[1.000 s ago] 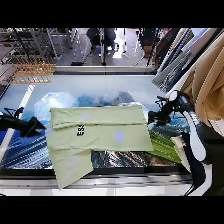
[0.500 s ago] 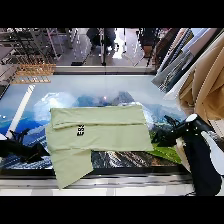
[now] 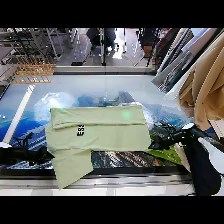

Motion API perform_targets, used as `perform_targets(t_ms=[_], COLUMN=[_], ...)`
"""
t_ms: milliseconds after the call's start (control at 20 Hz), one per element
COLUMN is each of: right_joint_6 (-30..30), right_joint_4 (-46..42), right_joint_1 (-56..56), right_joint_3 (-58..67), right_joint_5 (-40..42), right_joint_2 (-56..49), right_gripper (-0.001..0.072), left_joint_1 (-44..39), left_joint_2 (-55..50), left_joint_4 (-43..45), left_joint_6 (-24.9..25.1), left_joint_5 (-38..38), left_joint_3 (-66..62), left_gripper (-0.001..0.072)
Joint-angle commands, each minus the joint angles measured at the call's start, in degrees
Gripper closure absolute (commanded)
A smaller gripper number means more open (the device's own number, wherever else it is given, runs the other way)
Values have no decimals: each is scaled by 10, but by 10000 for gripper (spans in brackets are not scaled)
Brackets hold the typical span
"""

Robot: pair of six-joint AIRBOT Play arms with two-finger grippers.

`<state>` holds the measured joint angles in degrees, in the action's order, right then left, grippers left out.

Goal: Fold the clothes and pants, and hang the long-sleeved shirts on hangers.

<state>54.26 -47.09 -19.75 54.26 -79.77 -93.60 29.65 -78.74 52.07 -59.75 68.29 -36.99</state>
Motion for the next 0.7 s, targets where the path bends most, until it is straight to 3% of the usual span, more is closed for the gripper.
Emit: perform_targets(t_ms=[0,200,350,450,650], right_joint_6=[-14,-4,64,125,178], right_joint_4=[10,32,72,73,73], right_joint_1=[3,3,7,18,51], right_joint_3=[-4,19,80,125,205], right_joint_5=[-42,-76,-70,4,144], right_joint_2=[8,79,106,103,42], right_gripper=[691,693,694,694,694], left_joint_1=[1,51,72,63,7], left_joint_2=[0,0,0,-9,-95], left_joint_4=[-8,-166,-307,-382,-397], left_joint_6=[12,50,49,28,-38], left_joint_5=[11,116,177,145,54], left_joint_3=[9,-19,-97,-161,-294], left_gripper=[694,697,699,700,699])
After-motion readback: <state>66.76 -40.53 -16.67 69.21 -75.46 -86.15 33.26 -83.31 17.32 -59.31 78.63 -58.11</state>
